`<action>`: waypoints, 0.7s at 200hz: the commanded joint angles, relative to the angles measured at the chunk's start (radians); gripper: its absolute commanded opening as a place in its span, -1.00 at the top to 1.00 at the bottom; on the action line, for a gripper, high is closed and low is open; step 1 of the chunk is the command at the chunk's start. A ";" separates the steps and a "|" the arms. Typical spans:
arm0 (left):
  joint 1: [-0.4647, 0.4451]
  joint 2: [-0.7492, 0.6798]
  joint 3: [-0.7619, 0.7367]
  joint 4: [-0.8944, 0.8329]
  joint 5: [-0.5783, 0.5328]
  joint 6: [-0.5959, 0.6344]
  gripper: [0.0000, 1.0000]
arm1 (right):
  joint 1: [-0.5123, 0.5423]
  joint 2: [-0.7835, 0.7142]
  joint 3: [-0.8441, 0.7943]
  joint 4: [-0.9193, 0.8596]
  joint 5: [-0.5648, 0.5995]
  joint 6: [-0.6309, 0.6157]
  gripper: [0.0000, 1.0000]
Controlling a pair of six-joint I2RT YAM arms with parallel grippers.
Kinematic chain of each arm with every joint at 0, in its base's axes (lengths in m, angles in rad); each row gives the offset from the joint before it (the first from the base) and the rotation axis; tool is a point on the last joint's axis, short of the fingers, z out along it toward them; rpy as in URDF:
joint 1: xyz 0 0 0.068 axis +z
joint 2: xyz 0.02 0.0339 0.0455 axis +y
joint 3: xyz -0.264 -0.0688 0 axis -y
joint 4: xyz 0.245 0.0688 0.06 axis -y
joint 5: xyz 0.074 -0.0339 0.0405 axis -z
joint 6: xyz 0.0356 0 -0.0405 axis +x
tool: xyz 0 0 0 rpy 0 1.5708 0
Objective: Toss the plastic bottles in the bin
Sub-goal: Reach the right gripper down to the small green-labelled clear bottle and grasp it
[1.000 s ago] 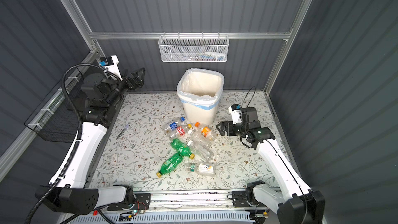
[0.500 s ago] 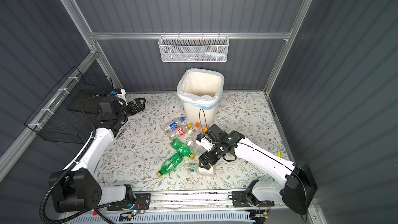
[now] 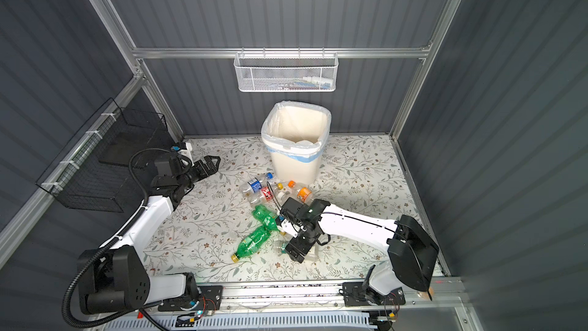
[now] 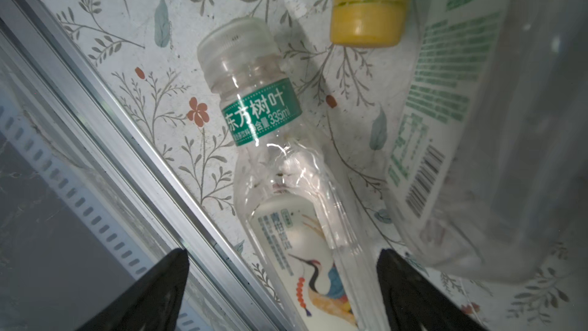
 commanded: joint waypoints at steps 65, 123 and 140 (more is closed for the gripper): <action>0.005 -0.025 -0.015 0.014 0.035 -0.003 -0.97 | 0.052 0.124 -0.001 0.066 0.112 0.018 -0.65; 0.005 -0.013 -0.012 0.017 0.040 -0.005 -0.98 | 0.061 0.045 -0.025 0.120 0.131 0.051 -0.06; 0.005 -0.008 -0.012 0.016 0.040 -0.005 -0.98 | 0.062 -0.030 -0.045 0.147 0.133 0.059 0.09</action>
